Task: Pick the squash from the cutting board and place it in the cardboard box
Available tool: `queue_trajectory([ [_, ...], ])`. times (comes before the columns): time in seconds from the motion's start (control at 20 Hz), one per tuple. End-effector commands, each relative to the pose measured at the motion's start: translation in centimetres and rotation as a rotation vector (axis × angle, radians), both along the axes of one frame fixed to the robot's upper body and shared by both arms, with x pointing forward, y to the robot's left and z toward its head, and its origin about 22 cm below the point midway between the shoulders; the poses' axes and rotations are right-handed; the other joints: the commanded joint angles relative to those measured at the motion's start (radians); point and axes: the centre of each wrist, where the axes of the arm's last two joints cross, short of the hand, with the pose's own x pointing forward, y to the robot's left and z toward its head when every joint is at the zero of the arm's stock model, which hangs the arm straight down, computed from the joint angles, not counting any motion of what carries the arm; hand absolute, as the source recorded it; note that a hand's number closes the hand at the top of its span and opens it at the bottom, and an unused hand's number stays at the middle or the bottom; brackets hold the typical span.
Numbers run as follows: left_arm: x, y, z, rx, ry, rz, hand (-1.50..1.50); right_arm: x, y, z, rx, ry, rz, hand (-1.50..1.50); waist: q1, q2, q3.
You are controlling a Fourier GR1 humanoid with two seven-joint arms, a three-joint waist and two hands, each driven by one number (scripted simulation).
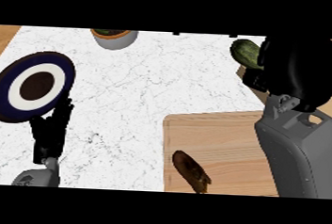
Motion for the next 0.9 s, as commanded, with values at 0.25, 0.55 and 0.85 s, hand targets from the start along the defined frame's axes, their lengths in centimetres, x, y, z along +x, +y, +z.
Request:
queue_trajectory([
  [0.25,0.1,0.1,-1.8,-0.005,0.010,-0.002,0.00,3.3,-8.7,0.6,0.050,-0.027,-0.140,1.50,0.007,0.006,0.001],
  [0.55,-0.4,0.4,0.6,-0.020,-0.013,-0.015,0.00,5.4,-14.3,-1.2,0.110,-0.048,-0.142,1.50,0.015,0.005,0.001],
  [0.85,1.9,-1.4,1.6,-0.002,-0.003,-0.014,0.00,7.6,-20.1,-5.4,0.102,-0.029,-0.147,1.50,0.013,0.008,0.001],
])
